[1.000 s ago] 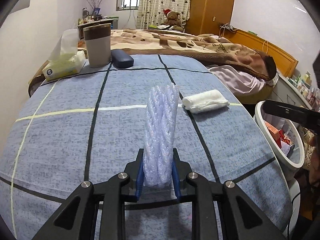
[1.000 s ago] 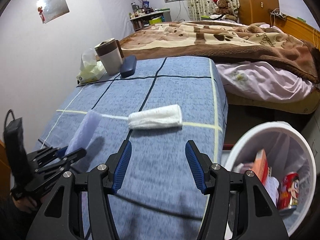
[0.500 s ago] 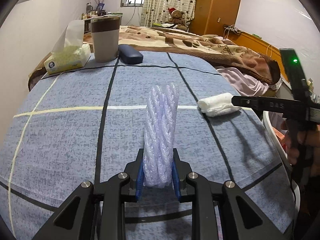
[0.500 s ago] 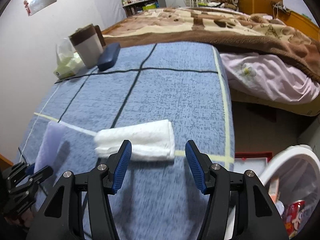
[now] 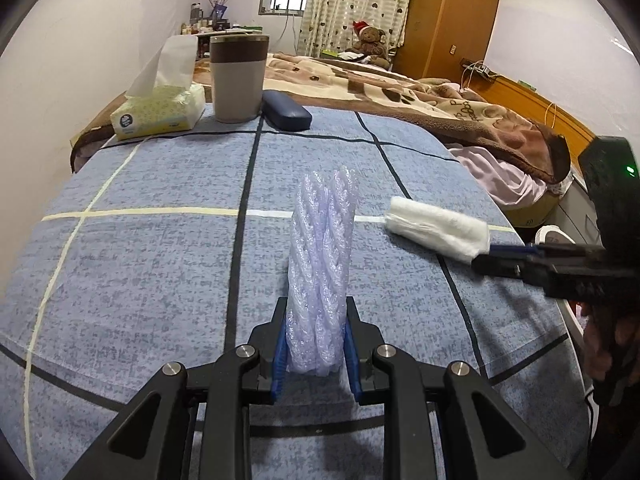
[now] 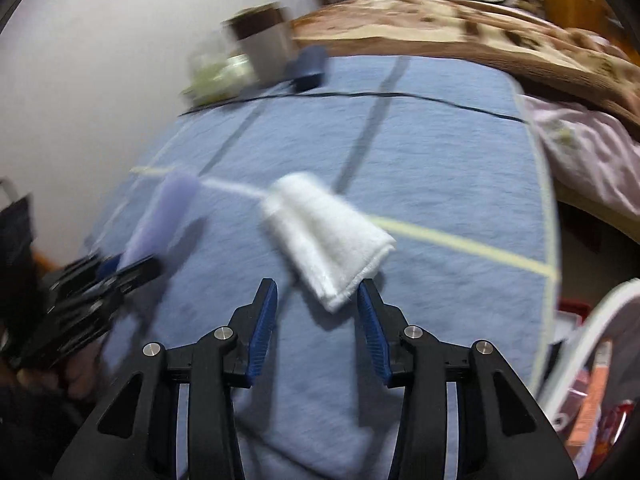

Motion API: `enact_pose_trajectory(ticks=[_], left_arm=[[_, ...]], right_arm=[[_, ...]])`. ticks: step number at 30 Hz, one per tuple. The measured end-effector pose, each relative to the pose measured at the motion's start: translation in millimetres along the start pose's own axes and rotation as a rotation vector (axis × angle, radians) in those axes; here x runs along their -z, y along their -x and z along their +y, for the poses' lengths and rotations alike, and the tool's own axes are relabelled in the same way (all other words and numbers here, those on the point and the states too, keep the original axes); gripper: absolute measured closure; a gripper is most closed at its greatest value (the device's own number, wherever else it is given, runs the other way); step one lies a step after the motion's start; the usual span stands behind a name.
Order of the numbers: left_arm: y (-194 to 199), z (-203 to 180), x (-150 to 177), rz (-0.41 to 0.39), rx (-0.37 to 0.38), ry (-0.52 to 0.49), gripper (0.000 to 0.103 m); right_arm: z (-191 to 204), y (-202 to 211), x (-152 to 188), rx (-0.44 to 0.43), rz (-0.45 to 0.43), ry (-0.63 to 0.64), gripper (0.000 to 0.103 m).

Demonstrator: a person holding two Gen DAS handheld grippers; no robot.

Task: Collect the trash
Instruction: 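Grasp the white rolled towel with the right tool while the left tool holds the sleeve, then carry sleeve and towel over the wastebasket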

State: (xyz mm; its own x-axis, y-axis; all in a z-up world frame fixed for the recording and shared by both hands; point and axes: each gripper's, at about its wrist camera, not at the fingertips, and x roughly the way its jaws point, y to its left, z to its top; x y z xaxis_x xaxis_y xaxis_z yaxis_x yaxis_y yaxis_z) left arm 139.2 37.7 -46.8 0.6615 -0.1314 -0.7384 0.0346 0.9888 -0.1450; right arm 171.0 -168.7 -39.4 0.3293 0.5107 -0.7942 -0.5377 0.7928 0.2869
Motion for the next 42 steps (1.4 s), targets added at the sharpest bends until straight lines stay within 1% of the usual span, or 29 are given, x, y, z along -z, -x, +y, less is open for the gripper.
enact_pose_trajectory(ticks=[2,3,6,8,10,12,14,15,16,20,22,24,25,26,28,30,35,42], left_arm=[[3,3,0,-0.004,-0.002,0.007,0.079],[4,5,1,-0.005,-0.005,0.01,0.078],[6,10,1,-0.006,-0.011,0.021,0.078],[5,13,1,-0.004,-0.012,0.027,0.078],[5,15,0,-0.003,-0.013,0.029,0.078],[4,16,0,0.0,-0.012,0.032,0.078],[1,17,1,0.004,-0.012,0.035,0.078],[0,18,1,0.006,-0.012,0.036,0.078],[-2,18,1,0.01,-0.011,0.038,0.078],[-9,19,1,0.022,-0.006,0.04,0.078],[-11,19,1,0.027,-0.005,0.04,0.078],[-13,19,-1,0.028,-0.004,0.038,0.078],[-13,19,-1,0.028,-0.003,0.037,0.078],[-14,18,-1,0.029,-0.003,0.035,0.078],[-13,17,-1,0.029,-0.005,0.032,0.078],[-11,16,-1,0.026,-0.005,0.029,0.078],[-3,9,0,0.018,0.004,0.024,0.078],[15,-7,0,-0.005,0.017,-0.001,0.078]], right_arm=[[10,6,-2,0.004,-0.034,0.045,0.059],[9,9,-4,0.014,-0.051,0.043,0.059],[-5,11,-12,0.063,-0.104,-0.023,0.059],[-14,8,-15,0.08,-0.115,-0.058,0.059],[-19,3,-18,0.107,-0.122,-0.053,0.059],[-26,-3,-24,0.134,-0.12,-0.06,0.059],[-36,-10,-30,0.119,-0.112,-0.092,0.058],[-41,-14,-32,0.116,-0.103,-0.107,0.055],[-45,-19,-35,0.118,-0.093,-0.126,0.055],[-52,-29,-41,0.144,-0.087,-0.134,0.055],[-58,-36,-42,0.149,-0.055,-0.169,0.055],[-55,-37,-44,0.167,-0.064,-0.168,0.055],[-52,-38,-44,0.178,-0.068,-0.162,0.064],[-50,-37,-45,0.198,-0.074,-0.152,0.067],[-46,-32,-44,0.229,-0.091,-0.136,0.086],[-49,-22,-42,0.219,-0.113,-0.147,0.092],[-43,-2,-31,0.214,-0.145,-0.149,0.094],[-28,37,-9,0.215,-0.216,-0.152,0.094]])
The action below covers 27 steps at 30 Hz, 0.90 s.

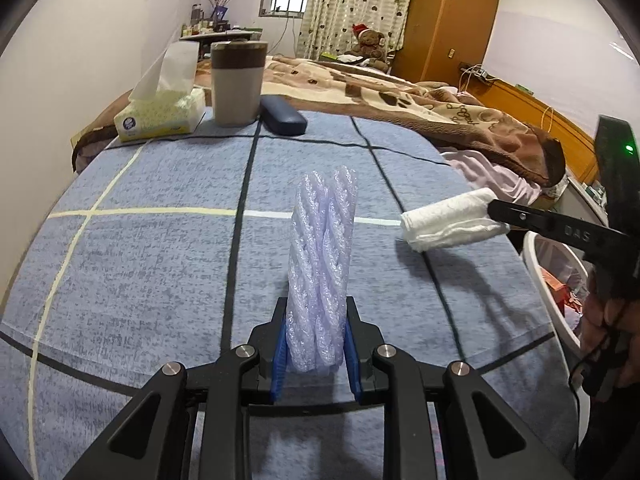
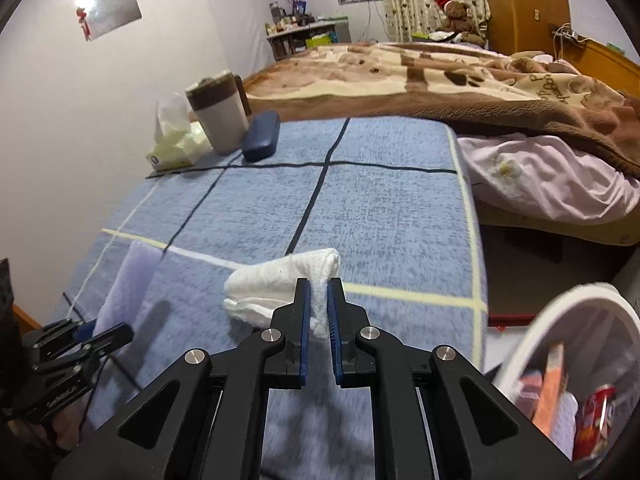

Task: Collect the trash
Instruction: 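Carry sleeve and towel over the wastebasket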

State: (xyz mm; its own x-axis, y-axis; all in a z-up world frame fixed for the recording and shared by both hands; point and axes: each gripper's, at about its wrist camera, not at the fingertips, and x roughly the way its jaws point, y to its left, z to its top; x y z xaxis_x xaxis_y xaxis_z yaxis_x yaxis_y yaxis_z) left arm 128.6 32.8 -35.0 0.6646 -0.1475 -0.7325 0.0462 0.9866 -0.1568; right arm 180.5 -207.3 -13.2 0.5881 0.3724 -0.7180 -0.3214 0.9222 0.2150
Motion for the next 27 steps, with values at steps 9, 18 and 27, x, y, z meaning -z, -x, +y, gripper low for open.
enact_pose_trajectory(ticks=[9,18,27], left_arm=[[20,-42,0,-0.022,0.046,-0.059,0.078],[25,-104,-3,-0.022,0.119,-0.17,0.078],[21,-172,1,-0.01,0.204,-0.265,0.079]], right_arm=[[-17,53,23,0.024,-0.077,-0.062,0.094],[-47,89,41,0.068,-0.148,-0.15,0.094],[-87,111,58,0.144,-0.189,-0.253,0.094]])
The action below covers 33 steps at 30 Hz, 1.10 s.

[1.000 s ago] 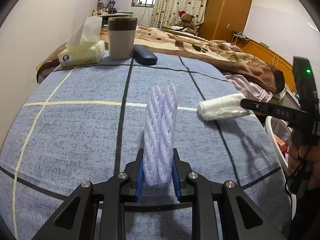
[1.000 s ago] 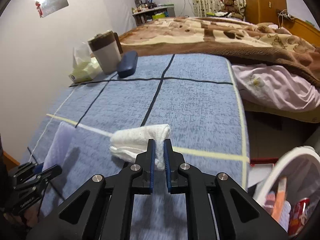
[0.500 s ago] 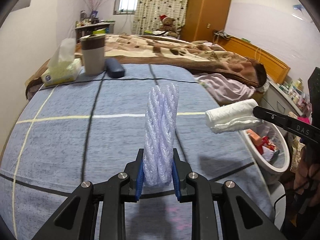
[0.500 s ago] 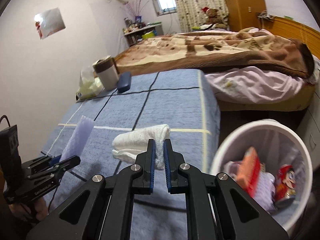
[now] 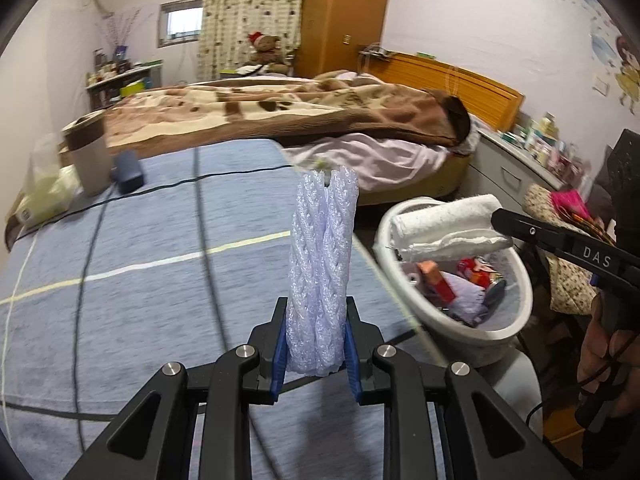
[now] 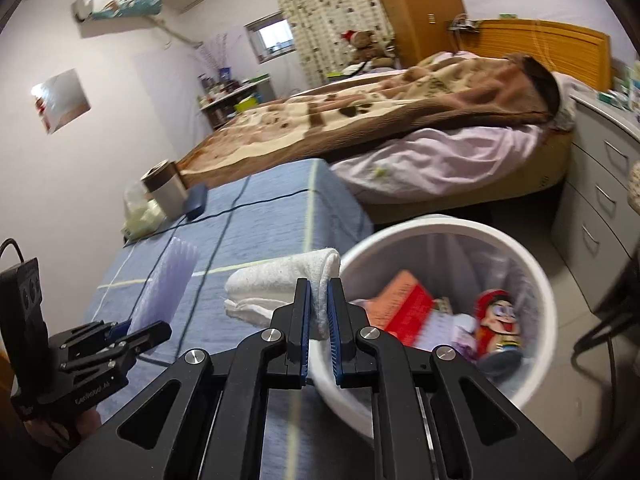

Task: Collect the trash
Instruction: 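Carry sleeve and towel over the wastebasket, then open both tools to drop the sleeve and towel into the wastebasket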

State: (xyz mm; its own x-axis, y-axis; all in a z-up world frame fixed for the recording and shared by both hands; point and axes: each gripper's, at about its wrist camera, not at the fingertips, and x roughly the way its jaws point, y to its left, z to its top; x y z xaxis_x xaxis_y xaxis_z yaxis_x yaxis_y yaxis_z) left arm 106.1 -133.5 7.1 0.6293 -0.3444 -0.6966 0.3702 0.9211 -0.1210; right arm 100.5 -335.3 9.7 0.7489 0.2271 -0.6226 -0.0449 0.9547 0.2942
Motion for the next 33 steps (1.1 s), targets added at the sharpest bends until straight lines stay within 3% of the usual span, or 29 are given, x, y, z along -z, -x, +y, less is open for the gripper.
enact_pose_trajectory(ticks=[20,33], left_arm=[[-55,-86,-29,0.054,0.161,-0.121,0.078],[-91,-113,-32,0.099,0.2,-0.156,0.078]], right_arm=[[-64,14,13,0.123,-0.003,-0.113,0.094],[-85,8,16,0.158,0.026,-0.151,0.094]])
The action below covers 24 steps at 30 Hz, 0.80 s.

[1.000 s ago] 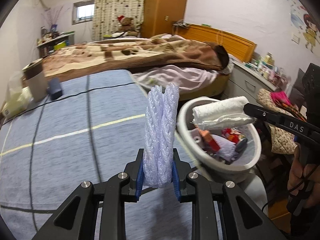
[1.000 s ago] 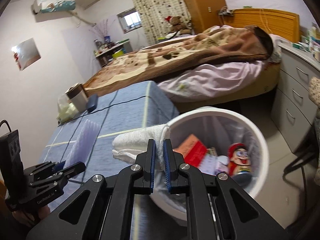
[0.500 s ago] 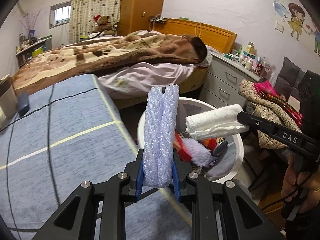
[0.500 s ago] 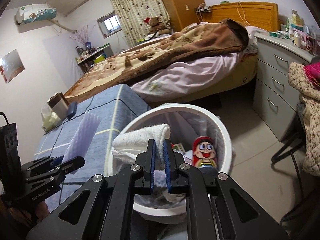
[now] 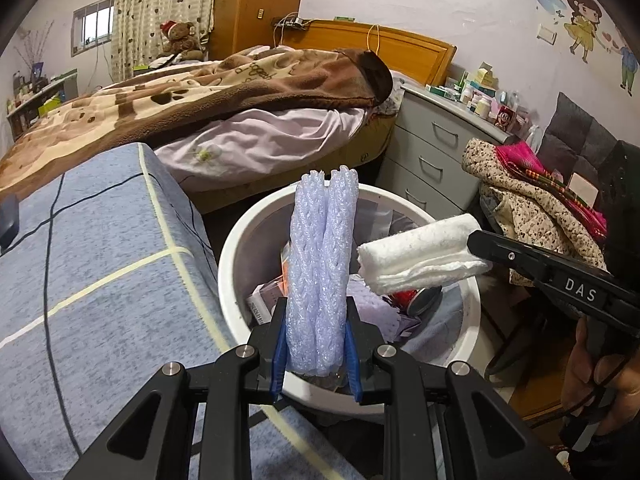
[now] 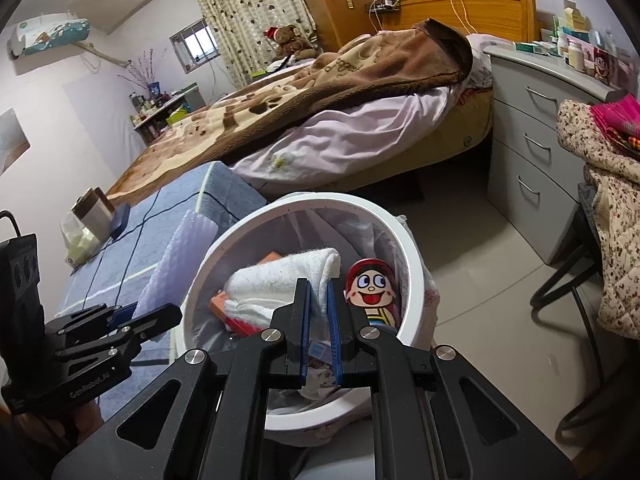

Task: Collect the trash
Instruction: 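Open both tools to drop the sleeve and towel into the wastebasket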

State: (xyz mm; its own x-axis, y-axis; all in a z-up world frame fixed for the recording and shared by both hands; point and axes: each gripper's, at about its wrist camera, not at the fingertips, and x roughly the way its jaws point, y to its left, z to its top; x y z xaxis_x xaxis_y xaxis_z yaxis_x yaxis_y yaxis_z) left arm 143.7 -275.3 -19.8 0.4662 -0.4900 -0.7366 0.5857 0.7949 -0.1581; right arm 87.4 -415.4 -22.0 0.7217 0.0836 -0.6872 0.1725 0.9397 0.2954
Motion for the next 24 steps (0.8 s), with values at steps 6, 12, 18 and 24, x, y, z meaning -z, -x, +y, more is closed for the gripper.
enact_pose_trajectory(ticks=[6,12,18,24], left_arm=[[-11,0,-8,-0.009,0.015,0.01,0.072],[-10,5,-12,-0.041,0.046,0.033,0.062],[1,12,-10,-0.053,0.033,0.047,0.062],[19,17,-1,-0.056,0.005,0.069,0.062]], right_arm=[[-4,-10,-4,-0.002,0.025,-0.022,0.092],[-2,-6,-6,0.0,0.011,-0.004,0.067],[5,3,-6,-0.006,0.0,0.016,0.066],[22,12,0,-0.02,0.0,0.065,0.066]])
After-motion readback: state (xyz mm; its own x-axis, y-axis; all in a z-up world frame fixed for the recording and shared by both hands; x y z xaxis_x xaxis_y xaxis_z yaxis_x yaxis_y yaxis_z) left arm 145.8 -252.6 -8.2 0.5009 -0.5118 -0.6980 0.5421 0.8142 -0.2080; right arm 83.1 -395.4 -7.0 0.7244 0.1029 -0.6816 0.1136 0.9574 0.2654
